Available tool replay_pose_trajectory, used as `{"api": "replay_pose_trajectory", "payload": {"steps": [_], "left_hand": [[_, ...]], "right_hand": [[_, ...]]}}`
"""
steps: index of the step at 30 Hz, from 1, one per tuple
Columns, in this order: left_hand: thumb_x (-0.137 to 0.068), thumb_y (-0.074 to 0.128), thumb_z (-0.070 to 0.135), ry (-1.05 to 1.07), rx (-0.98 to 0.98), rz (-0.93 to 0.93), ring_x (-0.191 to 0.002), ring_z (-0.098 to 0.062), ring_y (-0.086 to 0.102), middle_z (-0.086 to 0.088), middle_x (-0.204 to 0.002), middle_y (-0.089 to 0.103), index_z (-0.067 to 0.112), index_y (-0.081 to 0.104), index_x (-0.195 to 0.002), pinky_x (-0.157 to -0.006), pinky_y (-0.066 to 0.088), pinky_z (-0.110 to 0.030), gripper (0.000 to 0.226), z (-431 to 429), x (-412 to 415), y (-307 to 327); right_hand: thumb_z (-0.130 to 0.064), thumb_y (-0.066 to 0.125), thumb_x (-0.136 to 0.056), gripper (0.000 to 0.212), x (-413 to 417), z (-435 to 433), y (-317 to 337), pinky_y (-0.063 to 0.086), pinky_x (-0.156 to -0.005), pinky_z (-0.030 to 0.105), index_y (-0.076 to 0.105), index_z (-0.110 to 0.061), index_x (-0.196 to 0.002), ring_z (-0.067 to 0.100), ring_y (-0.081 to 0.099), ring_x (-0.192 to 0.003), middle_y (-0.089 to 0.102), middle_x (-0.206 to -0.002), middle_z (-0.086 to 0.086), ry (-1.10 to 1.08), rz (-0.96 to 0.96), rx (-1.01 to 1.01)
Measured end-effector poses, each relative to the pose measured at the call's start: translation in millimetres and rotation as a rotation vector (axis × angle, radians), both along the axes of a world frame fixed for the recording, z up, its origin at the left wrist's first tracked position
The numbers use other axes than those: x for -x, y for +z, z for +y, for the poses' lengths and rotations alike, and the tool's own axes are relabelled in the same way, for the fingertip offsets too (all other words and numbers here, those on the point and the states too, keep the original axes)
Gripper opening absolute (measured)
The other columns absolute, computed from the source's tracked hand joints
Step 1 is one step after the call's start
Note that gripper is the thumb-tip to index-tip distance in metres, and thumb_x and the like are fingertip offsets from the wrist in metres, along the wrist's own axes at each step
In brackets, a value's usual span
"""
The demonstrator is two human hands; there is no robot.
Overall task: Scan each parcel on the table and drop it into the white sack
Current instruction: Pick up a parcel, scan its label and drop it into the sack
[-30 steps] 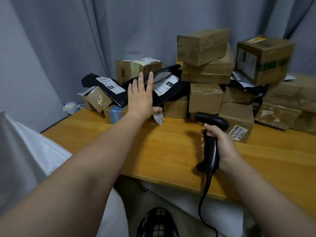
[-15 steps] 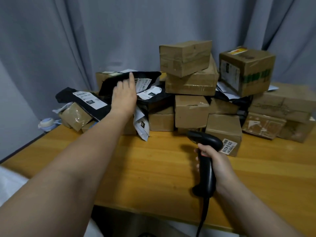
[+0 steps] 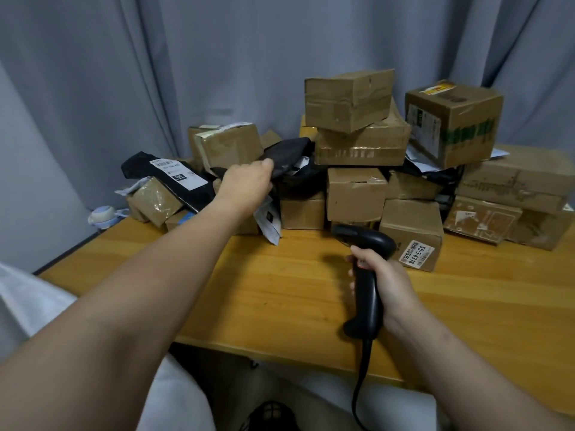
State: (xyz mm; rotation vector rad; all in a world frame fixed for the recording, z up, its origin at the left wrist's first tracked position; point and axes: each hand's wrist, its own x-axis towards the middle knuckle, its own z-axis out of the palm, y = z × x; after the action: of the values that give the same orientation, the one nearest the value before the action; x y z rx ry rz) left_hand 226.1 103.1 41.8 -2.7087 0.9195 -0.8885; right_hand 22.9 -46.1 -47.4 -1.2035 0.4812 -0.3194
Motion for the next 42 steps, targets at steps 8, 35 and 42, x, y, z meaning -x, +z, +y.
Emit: {"api": "replay_pose_trajectory", "payload": {"steps": [8, 35, 42], "left_hand": [[-0.099, 0.037, 0.024, -0.154, -0.156, 0.038, -0.08, -0.027, 0.061, -0.007, -0.1, 0.059, 0.013, 0.044, -0.109, -0.048, 0.028, -0.032, 0.016, 29, 88, -48], [-0.096, 0.054, 0.013, 0.202, 1.051, 1.63, -0.084, -0.019, 0.067, -0.01, -0.1, 0.069, 0.005, 0.055, -0.119, -0.066, 0.059, -0.032, 0.024, 72, 181, -96], [-0.084, 0.048, 0.071, 0.319, 0.441, 1.002, -0.117, -0.028, 0.052, -0.008, -0.129, 0.055, 0.014, 0.054, -0.129, -0.095, 0.044, -0.037, 0.073, 59, 155, -86]], "right_hand": [[-0.027, 0.069, -0.085, 0.024, 23, 7, -2, 0.048, -0.052, 0.025, 0.068, -0.004, -0.09, 0.016, 0.056, -0.055, 0.06, -0.069, 0.006, 0.031, -0.016, -0.03], [-0.025, 0.072, -0.086, 0.029, 57, 35, -29, 0.06, -0.072, 0.036, 0.063, -0.01, -0.108, 0.026, 0.07, -0.086, 0.071, -0.098, 0.012, 0.064, 0.088, -0.056], [-0.005, 0.069, -0.085, 0.017, 41, 43, -35, 0.053, -0.065, 0.032, 0.058, -0.009, -0.097, 0.021, 0.059, -0.073, 0.061, -0.082, 0.006, -0.008, 0.189, 0.076]]}}
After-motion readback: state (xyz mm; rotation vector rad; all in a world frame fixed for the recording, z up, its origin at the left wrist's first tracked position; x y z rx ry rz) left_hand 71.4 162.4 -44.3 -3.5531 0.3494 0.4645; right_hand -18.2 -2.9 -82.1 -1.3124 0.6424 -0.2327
